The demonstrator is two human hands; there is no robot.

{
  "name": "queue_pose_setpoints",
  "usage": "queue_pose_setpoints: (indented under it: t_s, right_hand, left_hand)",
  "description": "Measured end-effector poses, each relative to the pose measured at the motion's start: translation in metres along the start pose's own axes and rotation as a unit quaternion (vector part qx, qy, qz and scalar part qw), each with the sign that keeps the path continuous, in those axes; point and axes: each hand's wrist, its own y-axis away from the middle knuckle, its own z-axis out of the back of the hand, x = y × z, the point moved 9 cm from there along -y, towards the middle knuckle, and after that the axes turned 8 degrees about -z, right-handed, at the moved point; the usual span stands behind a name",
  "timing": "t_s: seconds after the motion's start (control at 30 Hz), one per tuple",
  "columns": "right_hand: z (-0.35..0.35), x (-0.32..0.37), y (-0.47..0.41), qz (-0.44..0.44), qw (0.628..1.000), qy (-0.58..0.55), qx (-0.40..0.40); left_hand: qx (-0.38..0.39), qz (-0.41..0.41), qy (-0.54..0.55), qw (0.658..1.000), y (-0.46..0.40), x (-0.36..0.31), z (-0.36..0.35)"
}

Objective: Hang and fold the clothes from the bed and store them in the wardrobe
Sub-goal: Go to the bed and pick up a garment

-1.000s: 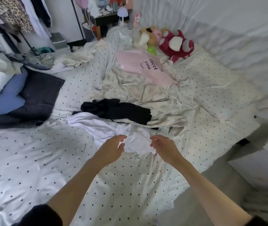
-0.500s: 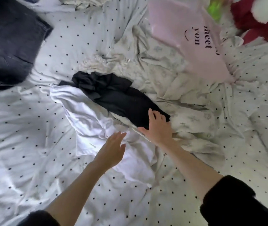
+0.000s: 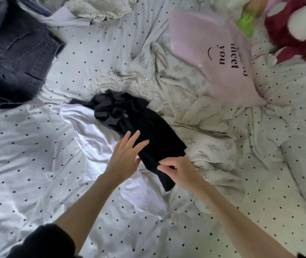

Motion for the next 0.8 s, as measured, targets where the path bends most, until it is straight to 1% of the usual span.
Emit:
queue_pose_setpoints:
  t_s: [0.03,0.1,0.2,0.27,0.33,0.37,0.4,0.43,0.47,0.5,0.53,0.57,0.6,0.63,0.7,0.73,0.8]
  right_hand:
    - [0.004,0.000,0.010,-0.013,1.000,-0.008,0.019]
    - [0.014,-0.006,0.028,-0.041,0.998,-0.004,0.045]
    - [0.026,-0.021,0.048,-0.095,0.993,0.019,0.071]
    - [0.026,-0.028,0.051,-0.117,0.989,0.046,0.084]
    - [0.021,-0.032,0.050,-0.136,0.986,0.060,0.074]
    - [0.018,-0.033,0.048,-0.144,0.985,0.065,0.066]
    - [0.014,-0.032,0.046,-0.151,0.984,0.072,0.061]
    - [0.007,-0.030,0.042,-0.155,0.983,0.082,0.059]
    - [0.002,-0.029,0.039,-0.158,0.982,0.088,0.054]
    - [-0.003,-0.027,0.035,-0.153,0.982,0.094,0.050]
    - [-0.010,-0.024,0.029,-0.142,0.983,0.104,0.044]
    - [-0.016,-0.022,0.022,-0.130,0.984,0.119,0.032]
    - [-0.019,-0.018,0.014,-0.117,0.983,0.142,0.012]
    - [-0.021,-0.014,0.005,-0.101,0.980,0.173,-0.013]
    - [-0.027,-0.001,-0.013,-0.057,0.969,0.234,-0.058]
    - [-0.029,0.007,-0.021,-0.035,0.963,0.257,-0.071]
    - [-0.049,0.020,-0.042,0.013,0.949,0.307,-0.072]
  left_hand:
    - [0.021,-0.012,-0.023,0.999,-0.001,-0.004,0.001]
    - [0.051,-0.017,-0.035,0.998,0.003,-0.013,0.003]
    - [0.078,-0.002,0.001,0.997,0.024,-0.032,0.012]
    - [0.135,-0.015,0.026,0.990,0.042,-0.050,0.004]
    - [0.228,-0.012,0.081,0.970,0.071,-0.067,-0.018]
    - [0.268,-0.008,0.131,0.954,0.084,-0.074,-0.029]
    - [0.302,0.002,0.175,0.937,0.095,-0.077,-0.040]
    - [0.313,0.013,0.211,0.926,0.105,-0.075,-0.045]
    - [0.298,0.027,0.230,0.926,0.105,-0.067,-0.047]
    - [0.246,0.040,0.235,0.939,0.101,-0.055,-0.042]
    - [0.161,0.060,0.223,0.959,0.095,-0.036,-0.030]
    - [0.062,0.088,0.209,0.972,0.093,-0.014,-0.017]
    - [-0.013,0.127,0.196,0.972,0.094,0.010,-0.007]
    - [-0.063,0.175,0.190,0.964,0.098,0.035,-0.005]
    - [-0.086,0.274,0.207,0.935,0.114,0.081,-0.019]
    - [-0.082,0.309,0.215,0.923,0.121,0.097,-0.027]
    - [-0.075,0.362,0.244,0.897,0.137,0.126,-0.050]
